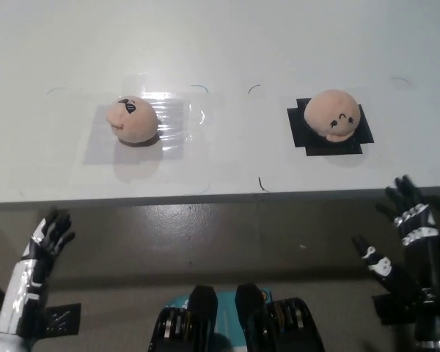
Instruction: Use both hands to push two dumpling toys together to the middle
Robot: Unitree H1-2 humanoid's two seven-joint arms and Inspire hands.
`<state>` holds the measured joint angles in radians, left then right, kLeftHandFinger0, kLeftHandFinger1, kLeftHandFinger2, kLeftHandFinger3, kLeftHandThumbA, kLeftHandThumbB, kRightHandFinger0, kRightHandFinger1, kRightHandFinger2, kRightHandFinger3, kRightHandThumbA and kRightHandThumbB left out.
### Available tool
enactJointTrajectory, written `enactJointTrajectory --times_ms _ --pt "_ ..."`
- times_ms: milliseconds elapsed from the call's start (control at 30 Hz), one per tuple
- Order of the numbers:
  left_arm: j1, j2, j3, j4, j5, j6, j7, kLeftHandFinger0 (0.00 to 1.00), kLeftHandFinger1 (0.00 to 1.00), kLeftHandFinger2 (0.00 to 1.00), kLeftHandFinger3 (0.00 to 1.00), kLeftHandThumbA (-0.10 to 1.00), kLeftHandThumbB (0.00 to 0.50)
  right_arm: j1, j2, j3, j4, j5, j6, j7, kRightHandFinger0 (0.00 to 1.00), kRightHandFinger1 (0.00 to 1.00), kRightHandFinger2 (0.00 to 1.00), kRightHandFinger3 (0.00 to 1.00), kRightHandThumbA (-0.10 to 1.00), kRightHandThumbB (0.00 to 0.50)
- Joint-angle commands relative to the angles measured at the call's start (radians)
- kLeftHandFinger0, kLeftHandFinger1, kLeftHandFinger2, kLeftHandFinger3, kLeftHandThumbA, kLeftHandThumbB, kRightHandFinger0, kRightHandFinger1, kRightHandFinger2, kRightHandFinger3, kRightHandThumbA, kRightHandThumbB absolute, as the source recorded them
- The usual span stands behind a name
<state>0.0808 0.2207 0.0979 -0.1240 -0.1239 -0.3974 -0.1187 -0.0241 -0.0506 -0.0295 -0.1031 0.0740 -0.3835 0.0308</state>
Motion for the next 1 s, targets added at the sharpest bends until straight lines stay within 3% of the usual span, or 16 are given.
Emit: enactJointTrajectory --times_ms 0,67,133,367,433,500,600,633,967 --pt "0.021 0.024 -0.016 -0.150 -0.097 -0.008 -0.037 1.00 1.00 1.00 1.00 0.93 0.336 -0.013 -0.010 -0.021 -0.115 0.054 -0.018 -0.002 0.82 0.95 1.00 1.00 0.90 0.303" --pt "0.014 0.037 -0.023 -0.198 -0.128 0.007 -0.047 1.00 1.00 1.00 1.00 0.92 0.353 -0.029 -0.003 -0.040 -0.146 0.039 0.013 -0.025 0.81 0.94 1.00 1.00 0.92 0.338" --pt "-0.011 0.047 -0.018 -0.218 -0.123 0.023 -0.043 1.00 1.00 1.00 1.00 0.96 0.373 -0.067 -0.013 -0.056 -0.138 0.045 0.018 -0.029 0.82 0.95 1.00 1.00 0.92 0.333" --pt "-0.174 0.089 0.047 -0.208 -0.100 0.091 -0.003 1.00 1.00 1.00 1.00 1.00 0.399 -0.199 -0.057 -0.109 -0.086 0.014 0.043 -0.042 0.96 1.00 1.00 1.00 0.96 0.268" --pt "-0.232 0.108 0.067 -0.180 -0.079 0.098 -0.003 1.00 1.00 1.00 1.00 1.00 0.366 -0.235 -0.079 -0.118 -0.061 0.026 0.051 -0.033 1.00 1.00 1.00 1.00 0.96 0.243" --pt "-0.286 0.125 0.085 -0.150 -0.076 0.121 0.001 1.00 1.00 1.00 1.00 1.00 0.324 -0.273 -0.104 -0.131 -0.018 0.017 0.045 -0.034 1.00 1.00 1.00 1.00 0.94 0.180" --pt "-0.356 0.144 0.099 -0.107 -0.087 0.151 -0.006 1.00 1.00 1.00 1.00 1.00 0.295 -0.323 -0.118 -0.145 0.030 0.055 0.048 -0.033 1.00 1.00 1.00 1.00 0.87 0.178" --pt "-0.391 0.156 0.104 -0.076 -0.099 0.173 -0.009 1.00 1.00 1.00 1.00 1.00 0.307 -0.358 -0.127 -0.154 0.069 0.066 0.048 -0.035 1.00 1.00 1.00 1.00 0.87 0.153" --pt "-0.618 0.224 0.114 0.176 -0.125 0.226 -0.042 1.00 1.00 1.00 1.00 1.00 0.255 -0.602 -0.168 -0.212 0.284 0.169 0.165 -0.026 1.00 1.00 1.00 1.00 0.92 0.183"
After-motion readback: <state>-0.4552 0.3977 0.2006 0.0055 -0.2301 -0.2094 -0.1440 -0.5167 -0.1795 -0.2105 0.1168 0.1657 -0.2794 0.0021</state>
